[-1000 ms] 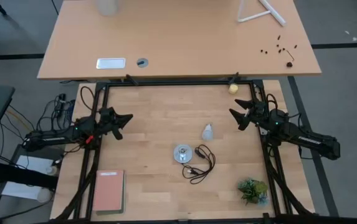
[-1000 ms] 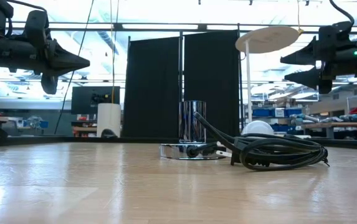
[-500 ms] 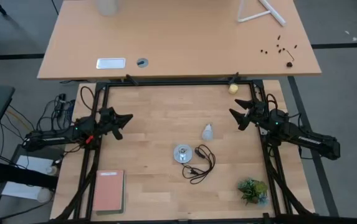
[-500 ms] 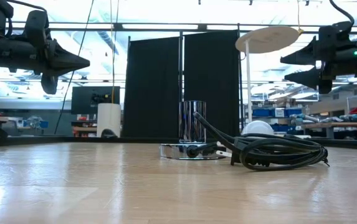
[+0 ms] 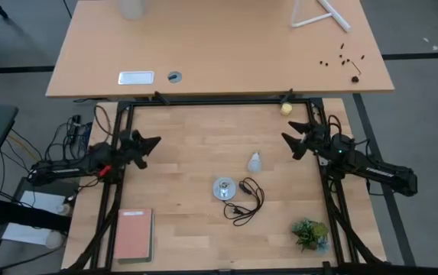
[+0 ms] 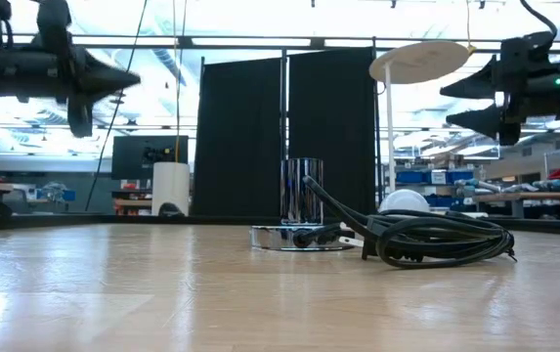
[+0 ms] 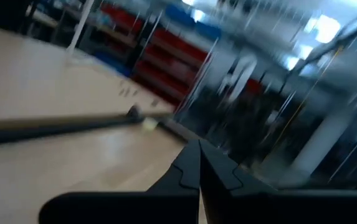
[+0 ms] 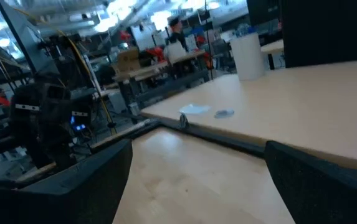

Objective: Screw lightbulb
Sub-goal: Insert the white lightbulb into the silver lamp

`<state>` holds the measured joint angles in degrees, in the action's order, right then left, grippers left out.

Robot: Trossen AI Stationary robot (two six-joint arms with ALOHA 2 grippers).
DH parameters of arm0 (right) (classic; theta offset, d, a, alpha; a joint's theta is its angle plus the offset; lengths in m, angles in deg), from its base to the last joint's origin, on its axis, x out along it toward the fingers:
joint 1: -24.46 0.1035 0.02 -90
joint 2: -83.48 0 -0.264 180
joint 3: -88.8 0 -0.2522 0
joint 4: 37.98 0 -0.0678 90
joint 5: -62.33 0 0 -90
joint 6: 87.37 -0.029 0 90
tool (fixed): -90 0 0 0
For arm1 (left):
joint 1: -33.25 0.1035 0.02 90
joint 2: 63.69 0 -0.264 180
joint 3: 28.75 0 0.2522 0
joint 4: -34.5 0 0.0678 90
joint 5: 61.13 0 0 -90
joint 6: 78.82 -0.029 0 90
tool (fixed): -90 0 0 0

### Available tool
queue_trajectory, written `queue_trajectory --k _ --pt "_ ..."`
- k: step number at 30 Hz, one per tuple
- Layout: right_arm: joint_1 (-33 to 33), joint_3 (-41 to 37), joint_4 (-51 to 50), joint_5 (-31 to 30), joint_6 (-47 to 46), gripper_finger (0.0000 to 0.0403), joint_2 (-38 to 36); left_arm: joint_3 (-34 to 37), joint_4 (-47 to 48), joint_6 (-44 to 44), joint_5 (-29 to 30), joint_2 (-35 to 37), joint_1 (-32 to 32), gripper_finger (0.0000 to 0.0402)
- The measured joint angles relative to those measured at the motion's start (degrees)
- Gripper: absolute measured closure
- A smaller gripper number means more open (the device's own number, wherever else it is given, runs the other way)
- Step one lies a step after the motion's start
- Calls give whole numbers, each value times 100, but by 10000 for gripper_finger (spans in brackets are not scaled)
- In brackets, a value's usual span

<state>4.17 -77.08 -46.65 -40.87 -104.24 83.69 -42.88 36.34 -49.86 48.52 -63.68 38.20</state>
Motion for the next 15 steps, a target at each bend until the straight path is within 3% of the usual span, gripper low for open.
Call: queue_trajectory --k 2,8,15 --pt "0 -1 244 0 -122 29 0 1 -438 58 1 -4 -2 396" --pt "6 -2 780 421 -1965 29 0 1 -1586 -261 3 0 0 396" --pt "6 -1 1251 538 -2096 29 0 0 -1696 -456 3 0 0 396"
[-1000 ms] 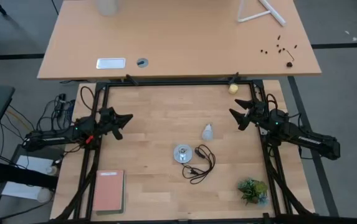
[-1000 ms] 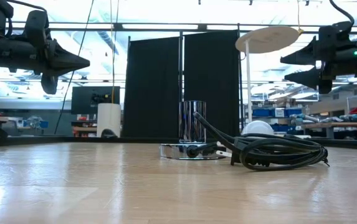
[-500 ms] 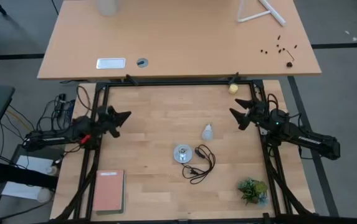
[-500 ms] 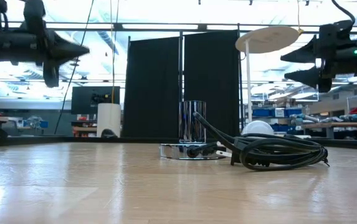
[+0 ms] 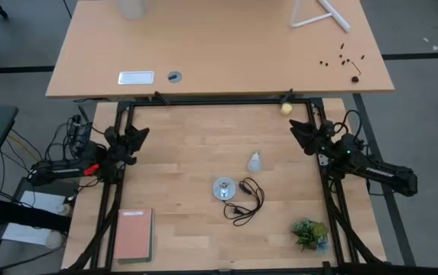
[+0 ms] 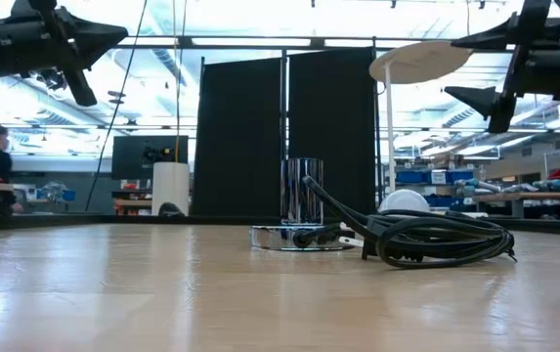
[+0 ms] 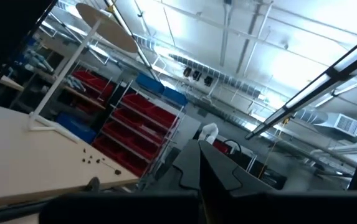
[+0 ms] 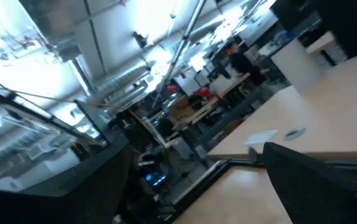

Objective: Screw lightbulb
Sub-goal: Insert the white lightbulb into the silver lamp

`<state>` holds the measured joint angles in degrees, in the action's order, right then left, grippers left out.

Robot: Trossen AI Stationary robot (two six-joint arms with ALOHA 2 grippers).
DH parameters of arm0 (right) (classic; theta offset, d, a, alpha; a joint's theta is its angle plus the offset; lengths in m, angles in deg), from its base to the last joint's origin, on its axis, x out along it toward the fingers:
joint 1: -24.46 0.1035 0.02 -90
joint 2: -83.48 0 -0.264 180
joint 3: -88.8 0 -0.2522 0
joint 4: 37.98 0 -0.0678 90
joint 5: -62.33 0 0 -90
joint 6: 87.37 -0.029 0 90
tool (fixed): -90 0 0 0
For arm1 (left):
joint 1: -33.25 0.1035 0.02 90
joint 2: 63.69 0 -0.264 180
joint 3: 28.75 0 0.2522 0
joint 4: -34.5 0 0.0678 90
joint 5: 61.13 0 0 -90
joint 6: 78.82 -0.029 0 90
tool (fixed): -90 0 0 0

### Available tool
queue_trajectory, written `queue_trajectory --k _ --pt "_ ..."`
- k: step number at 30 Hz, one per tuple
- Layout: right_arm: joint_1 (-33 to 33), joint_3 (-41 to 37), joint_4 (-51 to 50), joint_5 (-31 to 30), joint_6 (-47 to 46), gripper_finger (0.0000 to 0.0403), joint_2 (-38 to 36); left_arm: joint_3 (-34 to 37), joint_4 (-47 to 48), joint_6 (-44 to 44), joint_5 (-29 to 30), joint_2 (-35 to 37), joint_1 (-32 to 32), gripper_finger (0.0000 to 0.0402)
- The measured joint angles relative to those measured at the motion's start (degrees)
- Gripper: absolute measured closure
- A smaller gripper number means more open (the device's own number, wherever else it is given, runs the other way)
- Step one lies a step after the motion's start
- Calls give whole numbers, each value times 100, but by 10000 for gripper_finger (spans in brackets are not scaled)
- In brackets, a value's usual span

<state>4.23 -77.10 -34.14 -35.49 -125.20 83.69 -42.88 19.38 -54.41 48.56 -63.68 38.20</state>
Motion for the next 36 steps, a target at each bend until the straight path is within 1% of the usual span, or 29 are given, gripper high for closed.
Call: queue_trajectory --k 5,9,11,15,18,24,27,30,32,36 --pt "0 -1 36 1085 22 29 16 1 24 5 0 0 -2 396" --pt "10 -1 82 1667 -219 29 15 1 -1 220 -5 -4 -2 396" --pt "64 0 58 1833 -254 29 15 -3 -7 288 -96 -63 -2 396" --pt "308 1 18 1843 -253 29 54 -89 8 280 -424 -436 -3 396" --pt "528 -1 12 1843 -294 29 171 -249 -13 108 -627 -928 -9 396" --pt "829 -1 39 1790 -438 29 483 -739 -14 -577 -775 -2259 -15 396" --pt "1005 -1 3 1836 -445 29 712 -1026 -89 -760 -789 -3000 -17 394" --pt "1270 2 -162 1827 -156 29 1036 -1317 -185 -789 -791 -3705 -17 378" --pt "1460 69 -531 1568 91 30 1285 -1555 -216 -871 -789 -4147 -17 360" --pt "1825 497 -1582 636 444 30 1839 -1983 -208 -1061 -781 -4938 -17 320"
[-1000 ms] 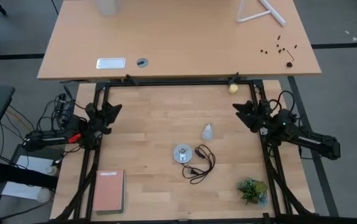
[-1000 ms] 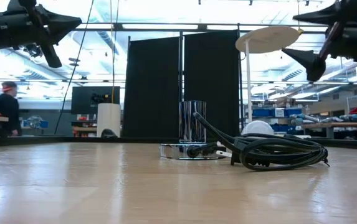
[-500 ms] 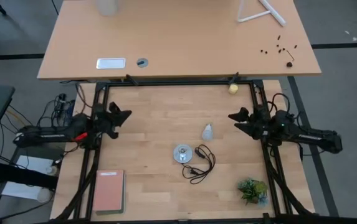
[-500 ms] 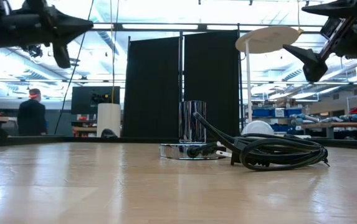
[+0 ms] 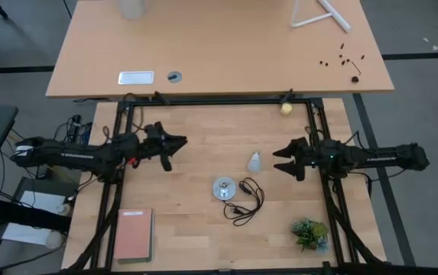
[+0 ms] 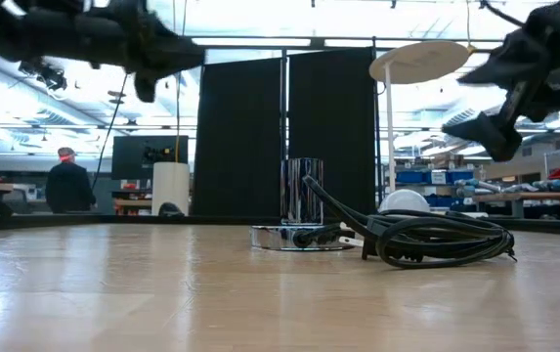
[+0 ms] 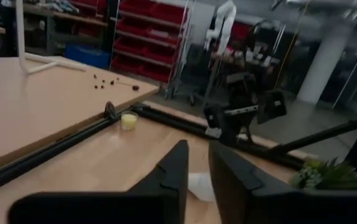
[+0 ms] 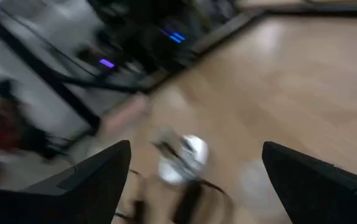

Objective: Screw lightbulb
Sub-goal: Insert the white lightbulb into the silver lamp

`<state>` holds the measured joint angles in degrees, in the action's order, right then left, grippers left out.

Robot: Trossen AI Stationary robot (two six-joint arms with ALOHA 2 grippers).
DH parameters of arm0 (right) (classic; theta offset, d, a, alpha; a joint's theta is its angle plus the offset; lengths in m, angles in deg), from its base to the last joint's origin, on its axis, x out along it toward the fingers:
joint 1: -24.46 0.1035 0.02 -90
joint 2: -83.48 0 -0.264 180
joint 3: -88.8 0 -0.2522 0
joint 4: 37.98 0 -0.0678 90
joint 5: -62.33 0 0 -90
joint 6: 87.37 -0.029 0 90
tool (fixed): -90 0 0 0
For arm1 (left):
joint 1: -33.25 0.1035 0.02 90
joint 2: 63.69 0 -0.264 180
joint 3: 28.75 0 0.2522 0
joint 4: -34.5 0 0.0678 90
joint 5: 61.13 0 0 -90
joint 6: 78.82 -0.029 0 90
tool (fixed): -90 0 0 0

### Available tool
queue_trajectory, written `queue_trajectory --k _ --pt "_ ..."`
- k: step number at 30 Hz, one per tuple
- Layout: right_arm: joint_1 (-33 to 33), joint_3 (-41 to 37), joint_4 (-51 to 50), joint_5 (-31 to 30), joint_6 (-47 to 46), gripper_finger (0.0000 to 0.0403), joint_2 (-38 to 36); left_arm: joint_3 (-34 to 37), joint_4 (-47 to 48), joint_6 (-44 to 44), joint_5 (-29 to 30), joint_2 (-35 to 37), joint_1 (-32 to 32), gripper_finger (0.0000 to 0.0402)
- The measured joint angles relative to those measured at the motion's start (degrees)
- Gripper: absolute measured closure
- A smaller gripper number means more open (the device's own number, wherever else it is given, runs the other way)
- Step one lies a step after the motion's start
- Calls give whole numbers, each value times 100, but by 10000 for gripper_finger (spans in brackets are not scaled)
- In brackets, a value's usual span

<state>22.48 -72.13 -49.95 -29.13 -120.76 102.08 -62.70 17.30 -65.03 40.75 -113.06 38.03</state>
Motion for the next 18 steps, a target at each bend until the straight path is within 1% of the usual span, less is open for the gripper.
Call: queue_trajectory --k 3,7,12,18 --pt "230 405 -742 -405 44 31 455 -321 1 -27 -16 -495 0 297" --pt "504 850 -1441 -736 210 31 1148 -688 0 -29 -60 -1010 0 287" --pt "794 1091 -1491 -774 677 31 2065 -1090 16 -31 -73 -1465 0 286" --pt "951 1153 -1369 -776 1249 31 3045 -1609 564 -196 -235 -1848 -3 286"
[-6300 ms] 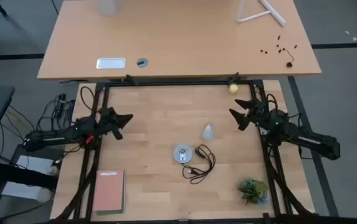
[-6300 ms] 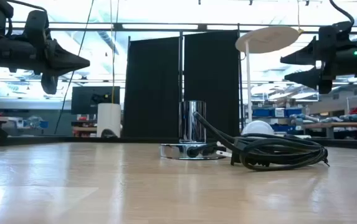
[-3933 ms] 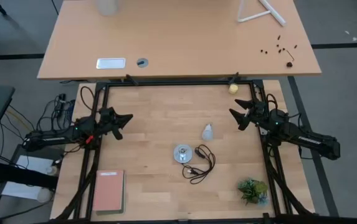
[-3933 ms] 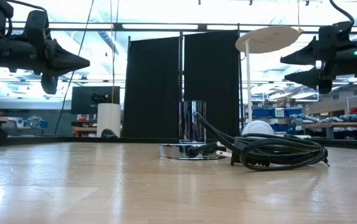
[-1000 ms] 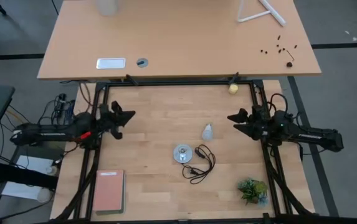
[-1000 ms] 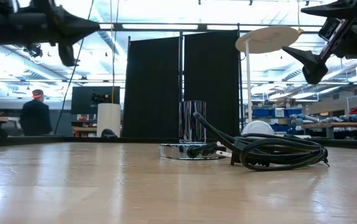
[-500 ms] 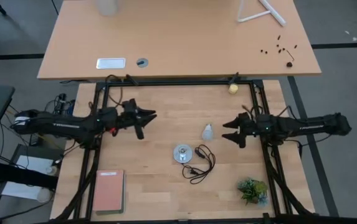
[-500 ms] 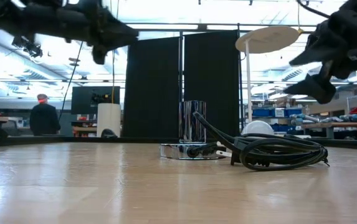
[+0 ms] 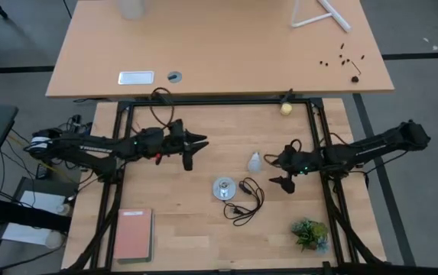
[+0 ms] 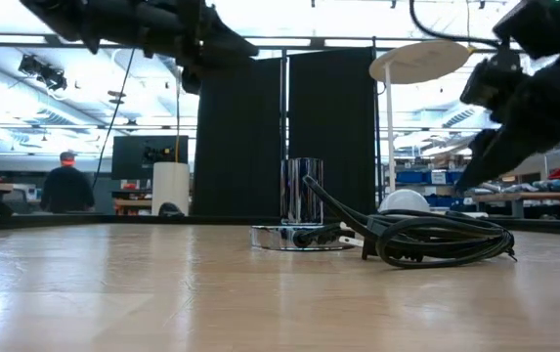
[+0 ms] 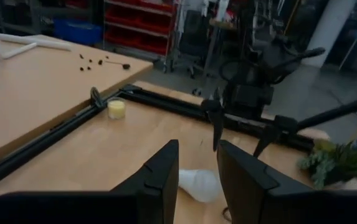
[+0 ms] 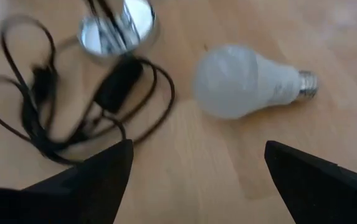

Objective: Screw lightbulb
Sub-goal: Insert the white lightbulb into the silver lamp

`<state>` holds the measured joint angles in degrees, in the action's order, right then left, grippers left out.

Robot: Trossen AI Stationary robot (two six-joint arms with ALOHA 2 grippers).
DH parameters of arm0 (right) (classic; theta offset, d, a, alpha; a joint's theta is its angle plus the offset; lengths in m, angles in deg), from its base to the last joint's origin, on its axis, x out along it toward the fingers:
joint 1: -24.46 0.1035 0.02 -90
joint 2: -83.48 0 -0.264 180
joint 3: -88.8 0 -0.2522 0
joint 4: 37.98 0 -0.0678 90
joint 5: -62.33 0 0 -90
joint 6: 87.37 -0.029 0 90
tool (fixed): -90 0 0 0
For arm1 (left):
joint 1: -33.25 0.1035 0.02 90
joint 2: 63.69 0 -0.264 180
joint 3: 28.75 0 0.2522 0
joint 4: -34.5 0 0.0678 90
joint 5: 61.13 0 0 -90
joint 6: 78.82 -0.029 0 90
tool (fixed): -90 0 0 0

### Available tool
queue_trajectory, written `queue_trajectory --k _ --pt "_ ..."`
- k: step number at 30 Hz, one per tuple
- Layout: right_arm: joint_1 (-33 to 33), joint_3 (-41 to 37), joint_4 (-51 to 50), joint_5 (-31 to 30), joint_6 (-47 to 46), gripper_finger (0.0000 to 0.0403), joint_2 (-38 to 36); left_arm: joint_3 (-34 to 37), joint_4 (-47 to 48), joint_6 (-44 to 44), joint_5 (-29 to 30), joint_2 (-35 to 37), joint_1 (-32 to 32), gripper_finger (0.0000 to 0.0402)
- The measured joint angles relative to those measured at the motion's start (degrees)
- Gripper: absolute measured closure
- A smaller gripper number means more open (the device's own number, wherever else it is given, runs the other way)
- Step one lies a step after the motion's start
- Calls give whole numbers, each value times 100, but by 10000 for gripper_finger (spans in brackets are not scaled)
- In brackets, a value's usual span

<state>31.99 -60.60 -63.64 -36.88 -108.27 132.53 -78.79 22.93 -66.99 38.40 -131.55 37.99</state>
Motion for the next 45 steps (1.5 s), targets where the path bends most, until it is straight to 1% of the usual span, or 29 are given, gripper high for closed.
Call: queue_trajectory --k 3,6,12,19,21,26,30,34,35,36,37,40,41,43,45 --pt "-40 0 51 -2 159 36 334 -220 318 -92 -107 -161 -1 286" --pt "-49 0 301 -11 275 56 545 -386 533 -108 -130 -303 -1 286" --pt "-112 2 971 -13 599 126 856 -488 721 -132 -130 -426 -1 286" --pt "-433 2 972 -17 552 211 1212 -495 1217 -131 -129 -426 -1 286" --pt "-504 2 966 -75 361 230 1299 -495 1422 -123 -127 -426 -1 286" --pt "-549 5 932 -850 -323 271 1474 -495 1766 -115 -125 -426 -1 286" --pt "-549 124 932 -935 -526 300 1667 -495 1814 -115 -123 -426 -1 286" --pt "-549 288 727 -1257 -1045 330 2068 -495 1816 -113 -119 -426 -1 286" --pt "-549 335 748 -1259 -1121 337 2192 -495 1833 -112 -119 -426 -1 286" --pt "-551 380 827 -1219 -1171 344 2322 -495 1861 -111 -119 -426 -1 286" --pt "-551 430 1045 -1039 -1123 351 2481 -495 1865 -111 -118 -426 -1 286" --pt "-536 585 2249 -16 -336 370 3007 -495 1875 -113 -115 -426 -1 286" --pt "-523 665 2508 230 -124 375 3151 -495 1881 -117 -114 -426 -1 286" --pt "-495 882 2508 329 -34 386 3382 -495 1929 -116 -112 -426 -1 286" --pt "-499 1073 2185 215 -31 395 3518 -495 2040 -113 -112 -426 -1 286"
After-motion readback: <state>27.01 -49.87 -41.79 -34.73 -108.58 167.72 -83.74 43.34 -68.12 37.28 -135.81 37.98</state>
